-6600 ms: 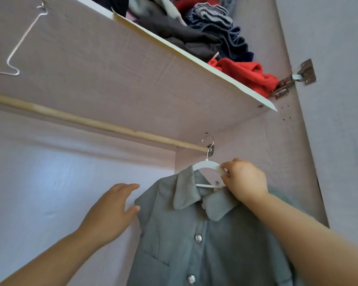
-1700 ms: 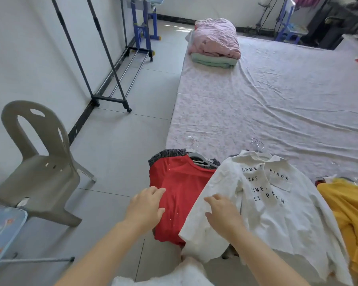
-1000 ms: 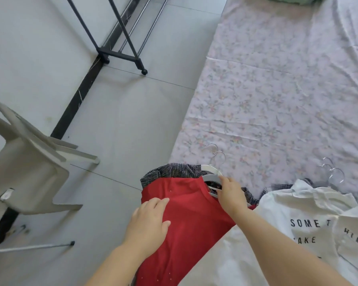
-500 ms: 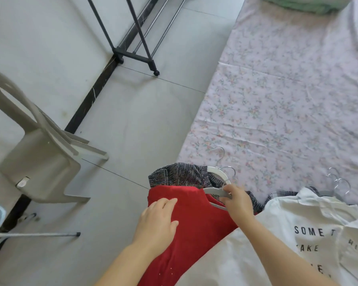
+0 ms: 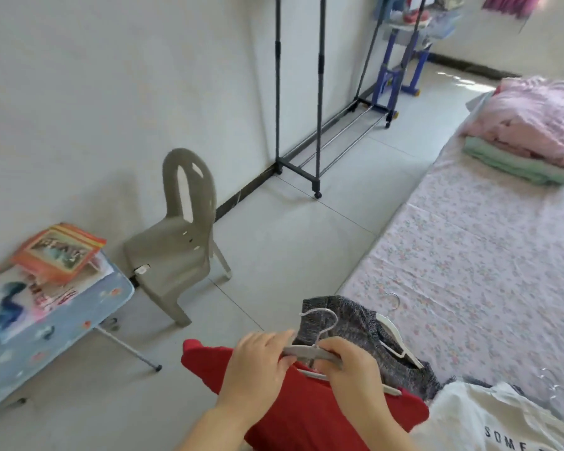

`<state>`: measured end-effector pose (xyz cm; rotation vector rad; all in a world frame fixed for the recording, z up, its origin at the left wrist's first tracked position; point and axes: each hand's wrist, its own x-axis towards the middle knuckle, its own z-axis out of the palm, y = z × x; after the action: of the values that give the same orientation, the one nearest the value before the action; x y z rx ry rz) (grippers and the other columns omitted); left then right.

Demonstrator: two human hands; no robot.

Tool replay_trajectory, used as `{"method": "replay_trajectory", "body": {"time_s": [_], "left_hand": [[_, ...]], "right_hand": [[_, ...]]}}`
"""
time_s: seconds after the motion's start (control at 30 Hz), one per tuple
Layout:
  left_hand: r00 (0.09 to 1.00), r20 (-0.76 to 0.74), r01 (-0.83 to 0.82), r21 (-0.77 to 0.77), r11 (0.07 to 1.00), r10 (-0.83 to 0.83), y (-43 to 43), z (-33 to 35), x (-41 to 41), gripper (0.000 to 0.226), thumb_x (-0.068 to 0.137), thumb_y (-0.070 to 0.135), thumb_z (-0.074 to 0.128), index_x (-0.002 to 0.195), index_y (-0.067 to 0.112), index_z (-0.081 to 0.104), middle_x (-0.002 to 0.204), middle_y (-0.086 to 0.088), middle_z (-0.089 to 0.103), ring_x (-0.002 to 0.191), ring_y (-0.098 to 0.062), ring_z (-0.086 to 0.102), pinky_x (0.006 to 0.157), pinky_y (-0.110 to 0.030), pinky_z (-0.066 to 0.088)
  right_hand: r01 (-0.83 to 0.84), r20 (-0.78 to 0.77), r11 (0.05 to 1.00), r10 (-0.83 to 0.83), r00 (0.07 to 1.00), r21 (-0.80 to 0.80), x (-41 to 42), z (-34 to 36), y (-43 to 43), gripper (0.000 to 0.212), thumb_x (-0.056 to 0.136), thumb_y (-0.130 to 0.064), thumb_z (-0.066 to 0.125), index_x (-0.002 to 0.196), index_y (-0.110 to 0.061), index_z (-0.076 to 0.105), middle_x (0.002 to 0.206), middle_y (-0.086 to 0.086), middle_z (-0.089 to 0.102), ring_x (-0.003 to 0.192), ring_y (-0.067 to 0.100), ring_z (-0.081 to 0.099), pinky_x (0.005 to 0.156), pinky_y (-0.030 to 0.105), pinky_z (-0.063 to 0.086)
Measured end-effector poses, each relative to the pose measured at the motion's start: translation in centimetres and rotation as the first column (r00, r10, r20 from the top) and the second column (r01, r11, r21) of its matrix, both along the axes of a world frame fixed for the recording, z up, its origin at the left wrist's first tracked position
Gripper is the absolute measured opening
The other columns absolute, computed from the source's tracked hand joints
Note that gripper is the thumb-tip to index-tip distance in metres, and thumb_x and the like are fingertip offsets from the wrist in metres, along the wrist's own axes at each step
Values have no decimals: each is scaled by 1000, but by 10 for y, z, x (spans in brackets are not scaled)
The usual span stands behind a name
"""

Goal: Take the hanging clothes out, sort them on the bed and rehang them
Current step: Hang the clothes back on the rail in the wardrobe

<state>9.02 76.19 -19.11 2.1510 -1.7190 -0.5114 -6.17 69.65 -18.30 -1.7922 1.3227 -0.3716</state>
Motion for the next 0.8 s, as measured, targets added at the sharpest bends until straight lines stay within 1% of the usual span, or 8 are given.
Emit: {"method": "replay_trajectory", "body": {"time_s": [0.1, 0.17, 0.27, 0.4, 0.5, 0.57, 0.67, 0.8], "left_hand": [[989, -13, -148, -99, 984, 148, 70, 21, 31, 38, 94, 40, 44, 131, 33, 47, 119, 17, 58, 112, -6, 50, 106, -22, 20], [955, -81, -295, -207, 933, 284, 122, 39, 48, 31, 89, 28, 58, 120, 26, 59, 110, 12, 65, 104, -11, 58, 97, -25, 31], [865, -158, -500, -338, 797, 476, 203, 70, 72, 26, 78, 13, 71, 103, 21, 69, 93, 11, 70, 86, -13, 65, 79, -28, 45], [730, -133, -630, -512, 584, 671, 315, 108, 106, 24, 73, 18, 73, 97, 21, 70, 81, 14, 70, 70, -7, 65, 64, -25, 51], [606, -102, -673, -595, 440, 789, 400, 131, 131, 25, 71, 25, 72, 96, 22, 70, 78, 15, 70, 66, -1, 63, 62, -15, 47], [512, -86, -698, -622, 355, 855, 457, 144, 145, 29, 68, 23, 77, 97, 22, 70, 77, 15, 70, 66, -1, 62, 62, -14, 46], [354, -93, -739, -638, 217, 930, 535, 161, 159, 36, 66, 19, 83, 99, 21, 70, 81, 12, 71, 66, -4, 64, 61, -18, 49], [147, -99, -746, -664, 44, 984, 623, 180, 169, 33, 73, 19, 78, 104, 24, 69, 83, 10, 69, 68, -8, 65, 62, -28, 55]], "right_hand": [[-146, 17, 989, 146, 989, -27, 41, 38, 48, 34, 71, -10, 72, 67, -41, 61, 63, -18, 63, 66, -4, 55, 62, 12, 40], [-272, 35, 959, 275, 961, -79, 71, 59, 84, 33, 72, -10, 72, 69, -42, 62, 66, -24, 63, 69, -5, 57, 63, 11, 41], [-464, 68, 868, 481, 874, -175, 117, 92, 142, 41, 74, -10, 70, 70, -48, 55, 76, -32, 62, 78, -11, 55, 66, 6, 40], [-655, 46, 667, 713, 700, -356, 177, 125, 225, 30, 81, -17, 68, 93, -43, 60, 83, -24, 62, 81, -9, 55, 70, 8, 41], [-742, 22, 491, 840, 543, -456, 219, 145, 289, 39, 84, -21, 66, 101, -52, 51, 90, -26, 58, 82, -11, 54, 71, 4, 41], [-773, -19, 375, 894, 447, -512, 246, 155, 331, 41, 85, -23, 65, 106, -54, 48, 90, -26, 56, 80, -7, 56, 70, 5, 43], [-781, -58, 224, 947, 316, -583, 284, 167, 395, 42, 85, -19, 66, 119, -41, 55, 92, -18, 57, 80, 2, 60, 70, 12, 47], [-697, -110, -11, 989, 98, -717, 335, 187, 480, 52, 74, -8, 76, 121, -25, 62, 82, -11, 62, 63, -2, 53, 53, 7, 41]]}}
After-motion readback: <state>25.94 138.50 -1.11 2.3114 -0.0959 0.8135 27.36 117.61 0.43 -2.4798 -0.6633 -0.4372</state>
